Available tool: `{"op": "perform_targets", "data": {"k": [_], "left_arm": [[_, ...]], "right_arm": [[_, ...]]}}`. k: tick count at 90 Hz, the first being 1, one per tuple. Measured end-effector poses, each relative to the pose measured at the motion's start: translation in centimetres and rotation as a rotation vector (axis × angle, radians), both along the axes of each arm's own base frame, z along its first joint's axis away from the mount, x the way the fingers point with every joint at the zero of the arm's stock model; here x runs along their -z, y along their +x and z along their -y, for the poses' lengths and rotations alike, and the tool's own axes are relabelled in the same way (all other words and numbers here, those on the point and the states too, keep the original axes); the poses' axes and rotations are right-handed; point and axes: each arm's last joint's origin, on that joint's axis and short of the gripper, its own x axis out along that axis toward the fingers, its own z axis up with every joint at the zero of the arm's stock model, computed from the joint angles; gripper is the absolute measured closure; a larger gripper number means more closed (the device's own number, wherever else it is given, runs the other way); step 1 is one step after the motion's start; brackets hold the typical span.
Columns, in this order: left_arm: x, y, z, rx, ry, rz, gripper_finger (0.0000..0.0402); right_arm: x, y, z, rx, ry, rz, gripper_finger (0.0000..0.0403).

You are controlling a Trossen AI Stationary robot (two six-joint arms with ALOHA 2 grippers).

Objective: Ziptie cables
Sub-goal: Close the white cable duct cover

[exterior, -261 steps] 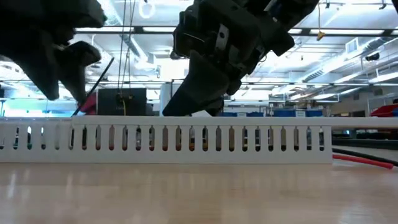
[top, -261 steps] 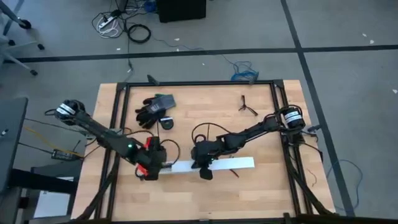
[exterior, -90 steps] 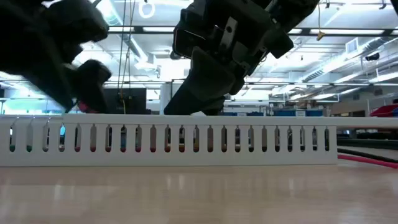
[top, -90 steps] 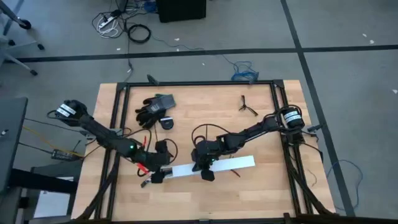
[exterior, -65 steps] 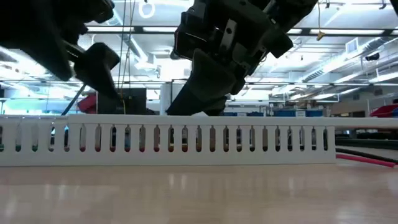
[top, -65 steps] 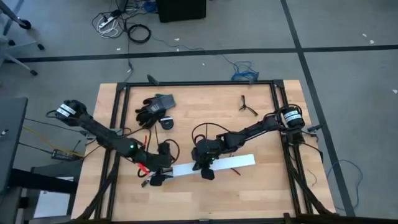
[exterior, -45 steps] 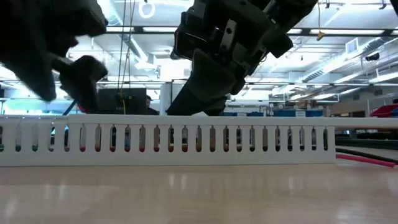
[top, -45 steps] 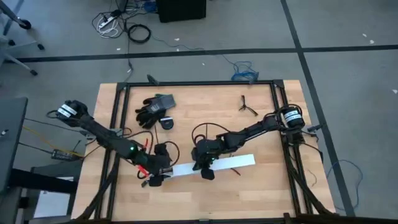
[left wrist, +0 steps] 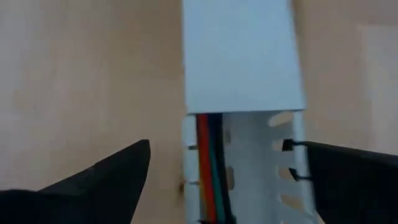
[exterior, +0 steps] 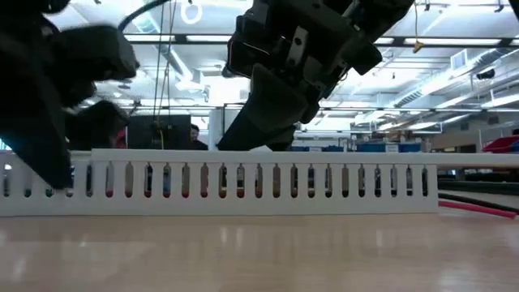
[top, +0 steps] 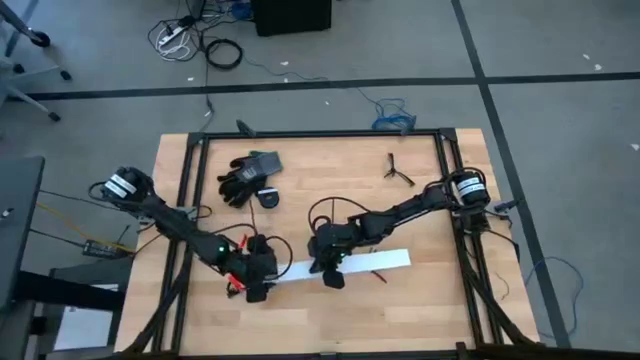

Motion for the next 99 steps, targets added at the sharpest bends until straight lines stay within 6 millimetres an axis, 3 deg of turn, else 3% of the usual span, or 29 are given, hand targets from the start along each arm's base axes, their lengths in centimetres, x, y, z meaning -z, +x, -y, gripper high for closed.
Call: {"op": "perform_targets", "data": {"k": [33,68,99], "left_arm": [[0.54,0.03,0.02,0.0,0.014,-0.021,0.0054],[0.42,0.21,0.1,0.02,0.022,0.004,0.0122],[0.29,0.39,0.21,0.038,0.024,0.027,0.0148]], "right_arm": [[-0.05,0.05,-0.01,0.0,0.002,0.009,0.0403],[-0.09,0.19,-0.03,0.01,0.02,0.023,0.0403],[-0.58,0.79,-0.18,-0.021,0.059,0.118,0.0403]]}}
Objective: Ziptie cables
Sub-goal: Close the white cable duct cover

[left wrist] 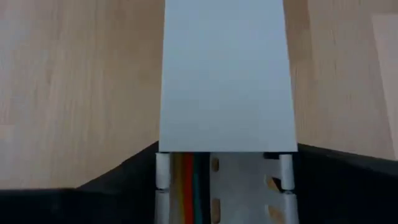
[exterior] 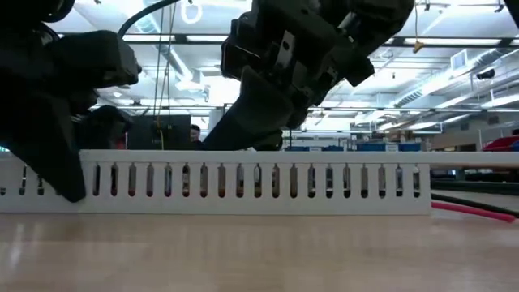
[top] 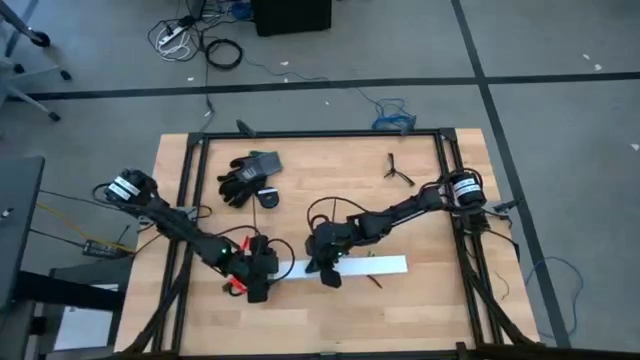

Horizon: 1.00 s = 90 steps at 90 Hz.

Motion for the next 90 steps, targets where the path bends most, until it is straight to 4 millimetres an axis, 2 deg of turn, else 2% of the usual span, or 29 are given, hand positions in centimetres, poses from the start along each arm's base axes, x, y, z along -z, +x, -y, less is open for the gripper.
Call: {"op": "perform_targets", "data": {"k": [37,65,90], "left_arm": [[0.0,-0.1,0.0,0.007,-0.007,-0.013,0.0163],[0.0,-0.1,0.0,0.009,-0.01,-0.015,0.0164],[0.0,-0.1,0.0,0.009,-0.009,-0.015,0.0164]], "right_arm": [[-0.4,0.0,0.1,-0.001,-0.017,0.022,0.0403],[-3.7,-0.9,0.1,-0.006,-0.036,0.058,0.0403],[-2.8,-2.3,-1.2,-0.003,-0.036,-0.111,0.0403]]}}
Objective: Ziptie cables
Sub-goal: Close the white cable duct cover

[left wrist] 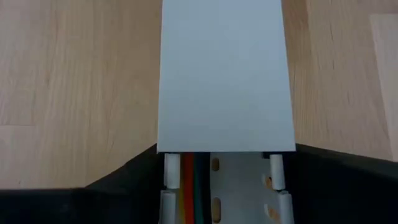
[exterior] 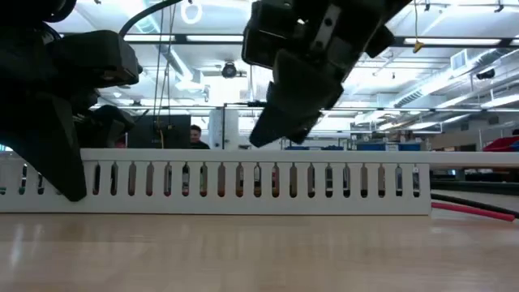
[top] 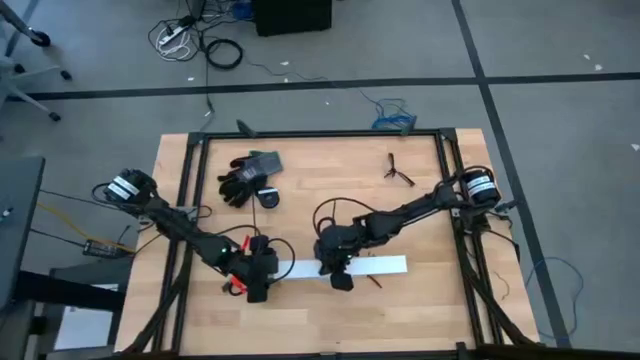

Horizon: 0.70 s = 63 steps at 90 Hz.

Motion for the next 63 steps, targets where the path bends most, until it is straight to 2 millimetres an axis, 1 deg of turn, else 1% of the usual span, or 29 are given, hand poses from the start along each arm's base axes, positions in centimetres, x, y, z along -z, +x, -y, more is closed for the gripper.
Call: {"op": "perform_targets", "data": {"k": [16,31,52,63], "left_arm": [[0.0,0.0,0.0,0.021,0.012,0.002,0.0163],[0.0,0.0,0.0,0.022,0.011,0.001,0.0163],[0.0,0.0,0.0,0.019,0.018,0.005,0.0163],[0.0,0.0,0.0,0.02,0.02,0.008,0.0162]], "right_arm": [[0.7,0.0,-0.2,0.029,-0.026,-0.032,0.0403],[1.1,0.4,0.3,0.034,-0.021,-0.024,0.0403],[3.9,2.0,0.8,0.009,0.045,0.013,0.0403],[4.0,2.1,0.8,0.009,0.046,0.019,0.0403]]}}
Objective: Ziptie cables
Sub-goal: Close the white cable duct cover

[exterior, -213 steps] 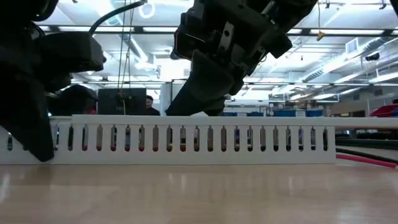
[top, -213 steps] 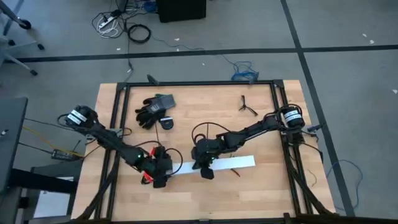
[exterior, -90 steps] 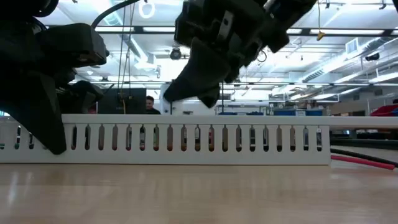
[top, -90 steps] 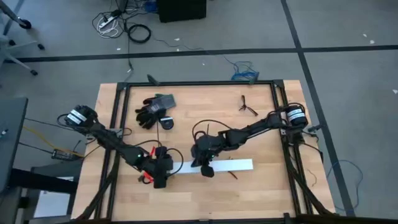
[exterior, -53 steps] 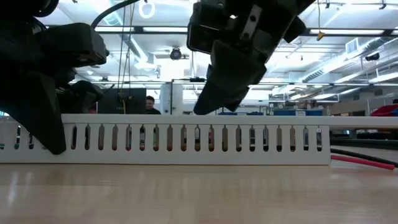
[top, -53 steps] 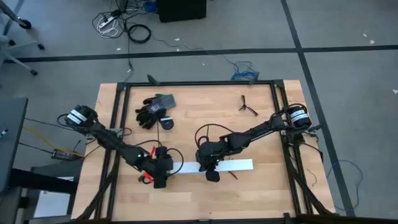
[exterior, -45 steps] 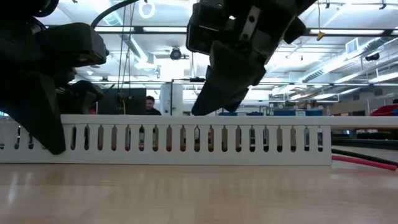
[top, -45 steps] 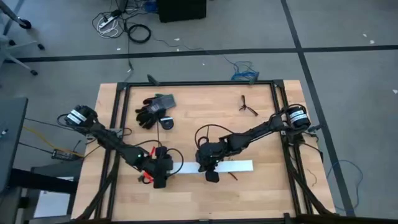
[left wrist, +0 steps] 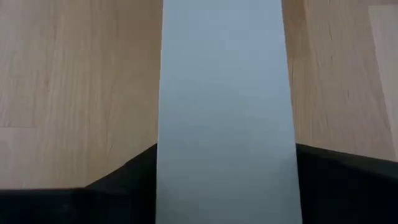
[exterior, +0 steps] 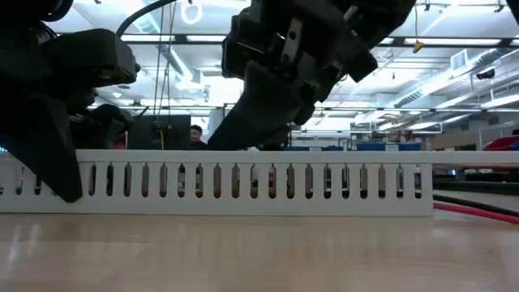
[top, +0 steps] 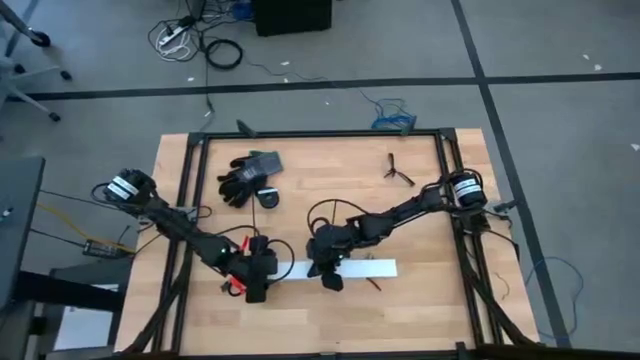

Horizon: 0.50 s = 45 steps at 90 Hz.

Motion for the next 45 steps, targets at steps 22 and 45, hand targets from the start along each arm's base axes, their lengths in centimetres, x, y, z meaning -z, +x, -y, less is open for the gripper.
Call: {"op": "perform_targets", "data": {"k": [22,45], "left_arm": [[-0.9,0.1,0.1,0.038,-0.01,0.017,0.0122],[-1.7,-0.6,-0.2,0.059,-0.026,-0.016,0.0085]], "right_arm": [[-0.5,-0.2,0.0,0.005,-0.011,0.003,0.0403],[-0.5,-0.2,0.0,0.008,-0.012,-0.003,0.0403]]}}
